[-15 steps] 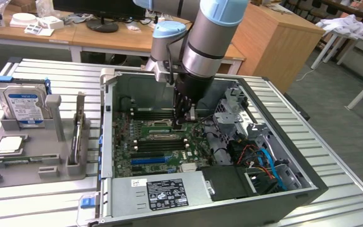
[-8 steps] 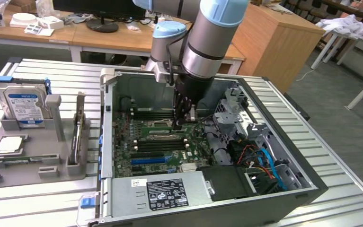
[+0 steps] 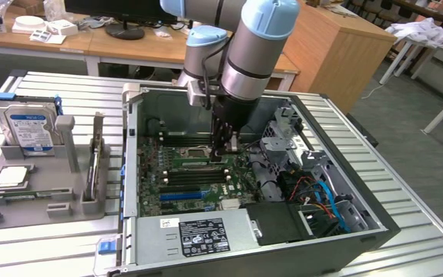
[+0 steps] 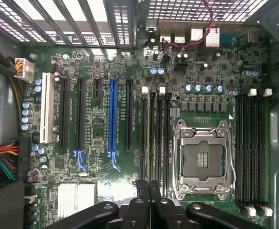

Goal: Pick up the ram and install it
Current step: 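Insert the ram into the slot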

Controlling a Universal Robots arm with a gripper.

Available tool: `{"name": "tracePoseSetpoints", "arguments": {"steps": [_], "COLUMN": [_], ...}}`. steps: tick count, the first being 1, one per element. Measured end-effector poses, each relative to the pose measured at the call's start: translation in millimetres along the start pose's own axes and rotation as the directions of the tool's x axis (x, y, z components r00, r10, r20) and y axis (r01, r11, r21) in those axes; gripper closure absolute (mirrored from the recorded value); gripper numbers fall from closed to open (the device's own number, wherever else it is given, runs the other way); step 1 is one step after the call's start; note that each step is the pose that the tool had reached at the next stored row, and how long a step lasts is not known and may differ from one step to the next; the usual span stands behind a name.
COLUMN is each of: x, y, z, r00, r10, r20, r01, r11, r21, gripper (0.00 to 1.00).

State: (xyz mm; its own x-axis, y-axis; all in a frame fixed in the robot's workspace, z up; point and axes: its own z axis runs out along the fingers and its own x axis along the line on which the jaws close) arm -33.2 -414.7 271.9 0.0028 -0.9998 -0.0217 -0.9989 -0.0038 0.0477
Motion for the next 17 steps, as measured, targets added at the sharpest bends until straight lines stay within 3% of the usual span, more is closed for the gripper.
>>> {"name": "tracePoseSetpoints", "arguments": {"steps": [5,17], "x": [0.1,0.2], "y": [-0.2,-0.3], "z": [4.9,8.9], "r00": [1.0,0.9995], "r10": [0.0,0.03], "r20": [0.0,0.0019], "r01": [0.0,-0.03], "r11": [1.0,0.9995], "r21": [0.0047,0.0057], "gripper": [0.89,0.89]}}
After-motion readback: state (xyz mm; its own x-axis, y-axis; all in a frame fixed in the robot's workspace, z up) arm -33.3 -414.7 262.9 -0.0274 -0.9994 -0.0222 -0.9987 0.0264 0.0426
